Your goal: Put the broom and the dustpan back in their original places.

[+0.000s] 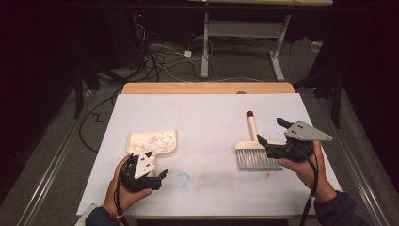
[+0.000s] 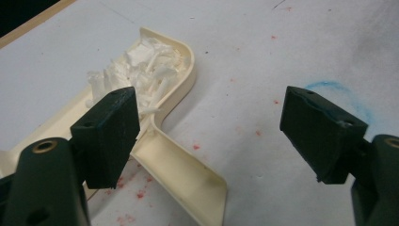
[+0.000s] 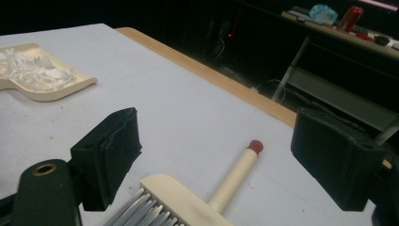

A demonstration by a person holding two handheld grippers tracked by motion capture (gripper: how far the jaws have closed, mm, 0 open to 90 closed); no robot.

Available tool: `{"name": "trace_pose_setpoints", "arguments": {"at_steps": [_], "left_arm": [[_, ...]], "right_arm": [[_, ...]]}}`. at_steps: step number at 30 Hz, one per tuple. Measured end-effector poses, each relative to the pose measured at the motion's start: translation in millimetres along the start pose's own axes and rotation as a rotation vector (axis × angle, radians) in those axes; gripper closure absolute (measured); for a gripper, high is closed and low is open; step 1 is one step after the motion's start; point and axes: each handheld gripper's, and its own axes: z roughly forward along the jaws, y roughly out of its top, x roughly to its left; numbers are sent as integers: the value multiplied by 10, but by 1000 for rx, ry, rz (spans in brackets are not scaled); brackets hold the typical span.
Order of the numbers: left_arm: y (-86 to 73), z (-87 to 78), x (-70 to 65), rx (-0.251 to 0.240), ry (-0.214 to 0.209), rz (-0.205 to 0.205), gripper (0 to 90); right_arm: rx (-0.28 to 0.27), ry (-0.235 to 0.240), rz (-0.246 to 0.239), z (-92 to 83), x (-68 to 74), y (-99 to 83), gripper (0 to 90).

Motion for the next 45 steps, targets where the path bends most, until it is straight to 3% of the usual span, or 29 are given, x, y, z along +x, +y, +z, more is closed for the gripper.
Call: {"name": "trace_pose_setpoints", "arguments": {"at_steps": [25, 38, 45], "left_arm": [[-6, 4, -18, 12, -7, -1, 195], [-7, -1, -26, 11, -11, 5, 195], [-9, 2, -27, 15, -7, 10, 195]], "right_arm": [[-5, 47, -64, -222, 98, -216, 165], [5, 23, -75, -276, 143, -364, 169], [41, 13, -81, -314, 145, -483, 168]]}}
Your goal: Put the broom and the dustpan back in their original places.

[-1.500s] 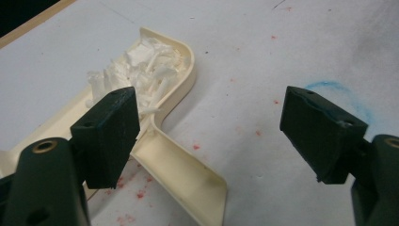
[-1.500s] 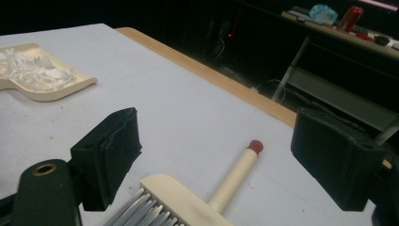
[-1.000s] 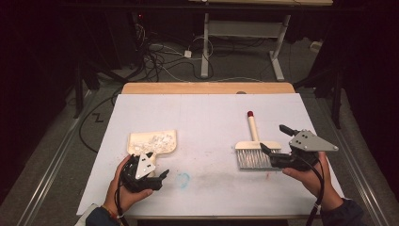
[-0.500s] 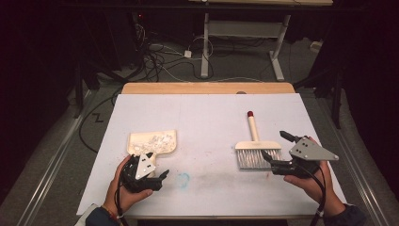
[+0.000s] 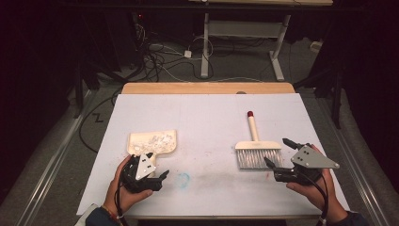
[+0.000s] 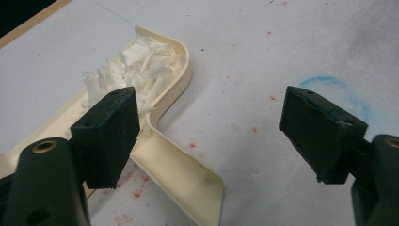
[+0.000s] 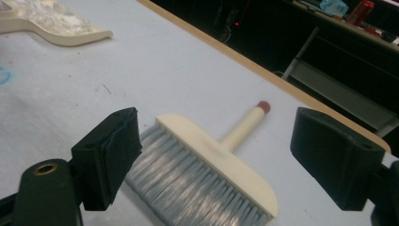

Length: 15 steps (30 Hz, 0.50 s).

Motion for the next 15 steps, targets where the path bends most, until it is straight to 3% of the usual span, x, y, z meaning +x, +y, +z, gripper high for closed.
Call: {"name": "trace_pose_setpoints", "arguments": {"at_steps": [15], "left_arm": [[-6, 8, -28, 0, -8, 10, 195]], "right_arm": [[54, -5, 40, -60, -51, -339, 168]]}}
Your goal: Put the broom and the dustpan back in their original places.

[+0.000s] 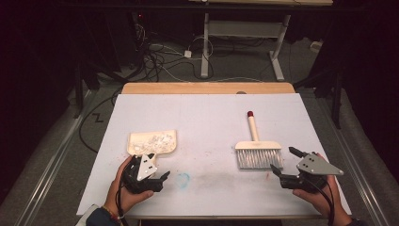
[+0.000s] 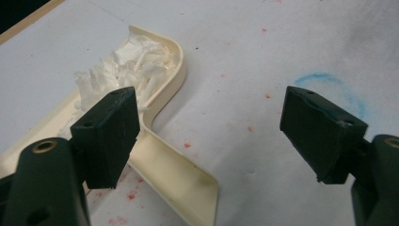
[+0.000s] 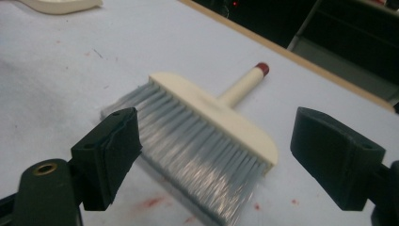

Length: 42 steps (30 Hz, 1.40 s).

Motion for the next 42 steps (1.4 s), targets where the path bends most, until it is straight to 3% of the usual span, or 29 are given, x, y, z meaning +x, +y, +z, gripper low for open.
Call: {"name": "trace_pose_setpoints", "arguments": {"at_steps": [4, 6, 21, 42], "left_arm": [[-2, -19, -4, -5, 0, 1, 195], [3, -18, -12, -9, 1, 4, 195], [-15, -8, -65, 2, -15, 37, 195], [-1, 7, -91, 6, -21, 53, 195]], "right_arm": [[49, 22, 42, 47, 3, -184, 173], [57, 24, 39, 52, 17, -223, 173], [-29, 6, -2, -42, 82, -124, 163], [-46, -3, -5, -94, 98, -105, 163]]}}
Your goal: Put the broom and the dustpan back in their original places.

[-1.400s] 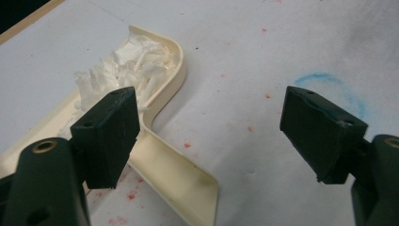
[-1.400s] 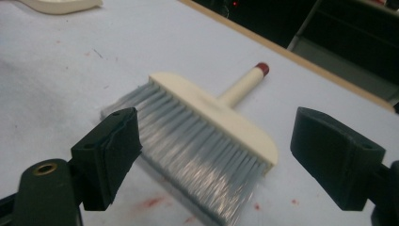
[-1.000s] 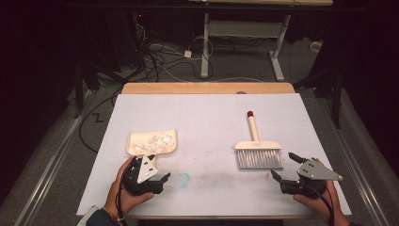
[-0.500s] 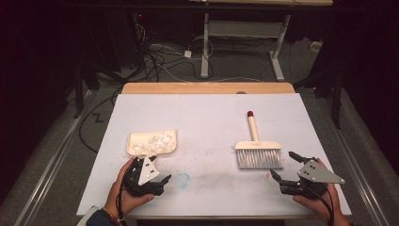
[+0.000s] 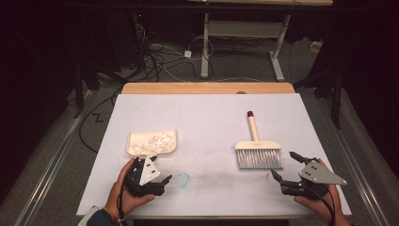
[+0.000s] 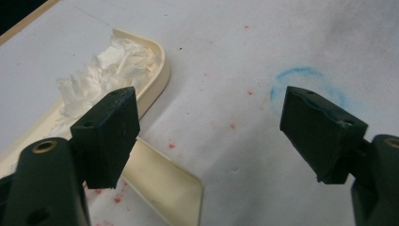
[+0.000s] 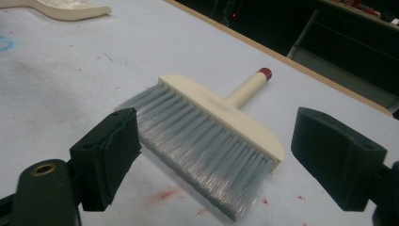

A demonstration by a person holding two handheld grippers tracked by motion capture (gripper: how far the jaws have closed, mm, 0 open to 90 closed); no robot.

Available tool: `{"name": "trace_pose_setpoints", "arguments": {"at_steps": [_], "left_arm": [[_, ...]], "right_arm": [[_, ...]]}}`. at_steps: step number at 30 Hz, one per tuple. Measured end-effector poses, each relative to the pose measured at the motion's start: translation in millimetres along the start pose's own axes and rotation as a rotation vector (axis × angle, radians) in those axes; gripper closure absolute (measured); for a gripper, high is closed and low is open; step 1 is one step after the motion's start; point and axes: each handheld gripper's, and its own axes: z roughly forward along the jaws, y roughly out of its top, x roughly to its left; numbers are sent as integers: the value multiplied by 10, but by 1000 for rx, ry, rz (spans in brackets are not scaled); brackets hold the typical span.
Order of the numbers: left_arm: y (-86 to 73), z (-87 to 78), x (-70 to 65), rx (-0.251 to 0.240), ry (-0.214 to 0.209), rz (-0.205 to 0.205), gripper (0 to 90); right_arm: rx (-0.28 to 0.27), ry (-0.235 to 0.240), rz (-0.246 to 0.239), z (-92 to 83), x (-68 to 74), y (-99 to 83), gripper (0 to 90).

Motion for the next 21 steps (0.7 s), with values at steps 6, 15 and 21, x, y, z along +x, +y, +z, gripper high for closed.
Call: {"name": "trace_pose_setpoints", "arguments": {"at_steps": [6, 15, 21], "left_arm": [[11, 15, -2, 2, -1, 6, 195], [19, 42, 7, 8, 0, 6, 195], [27, 55, 5, 9, -7, 6, 195]], "right_arm": [[2, -2, -5, -19, 12, -1, 163], [11, 1, -20, 1, 2, -18, 162], [13, -1, -16, 20, -17, -16, 162]]}}
